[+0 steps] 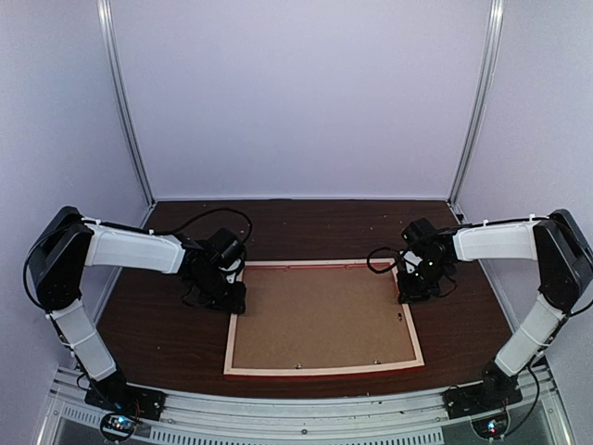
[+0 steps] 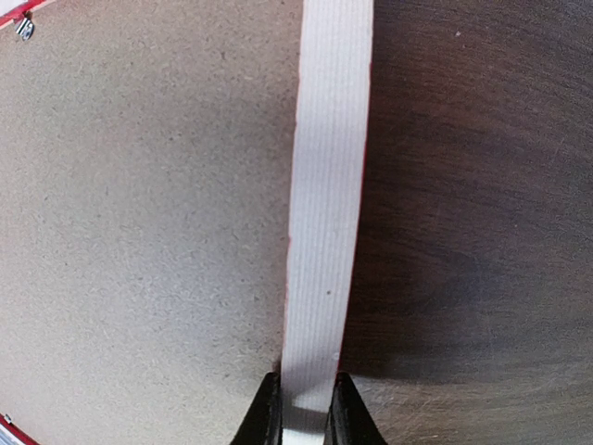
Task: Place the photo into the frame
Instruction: Press the fastener onto the backboard.
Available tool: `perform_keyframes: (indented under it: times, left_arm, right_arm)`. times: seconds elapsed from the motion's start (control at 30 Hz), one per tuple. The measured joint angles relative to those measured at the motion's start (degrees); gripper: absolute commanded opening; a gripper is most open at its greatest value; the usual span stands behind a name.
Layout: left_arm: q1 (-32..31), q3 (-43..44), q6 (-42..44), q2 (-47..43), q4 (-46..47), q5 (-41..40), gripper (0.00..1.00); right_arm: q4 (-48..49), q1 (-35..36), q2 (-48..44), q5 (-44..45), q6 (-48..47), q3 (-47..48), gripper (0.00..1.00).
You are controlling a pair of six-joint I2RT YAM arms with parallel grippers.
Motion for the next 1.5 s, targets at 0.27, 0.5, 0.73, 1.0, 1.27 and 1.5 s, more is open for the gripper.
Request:
perform_keyframes:
  times: [0.27, 0.5, 0.73, 1.0, 1.27, 1.5]
  left_arm:
    - [0.0, 0.0, 1.3, 0.0, -0.2, -0.1, 0.45]
    - [0.0, 0.0, 2.8, -0.1, -0.5, 0.1, 0.37]
    - [-0.1, 0.0, 3.8, -0.1, -0.4, 1.0, 0.22]
    - [0.0, 0.1, 3.8, -0.1, -0.7, 1.1, 0.21]
    - [0.2, 0.1, 4.3, -0.1, -1.1, 1.1, 0.49]
    - [1.4, 0.1, 4.4, -0.2, -1.5, 2.9, 0.52]
  right_arm:
    - [0.0, 0.0, 0.0, 0.0, 0.0, 0.0, 0.02]
    - [0.0, 0.0, 0.0, 0.0, 0.0, 0.0, 0.02]
    - [0.0, 0.0, 0.0, 0.0, 0.0, 0.0, 0.02]
    - [0.0, 0.0, 0.0, 0.0, -0.1, 0.0, 0.02]
    - [-0.1, 0.0, 0.0, 0.0, -0.2, 0.0, 0.02]
    - [0.0, 0.0, 0.0, 0.0, -0.2, 0.0, 0.02]
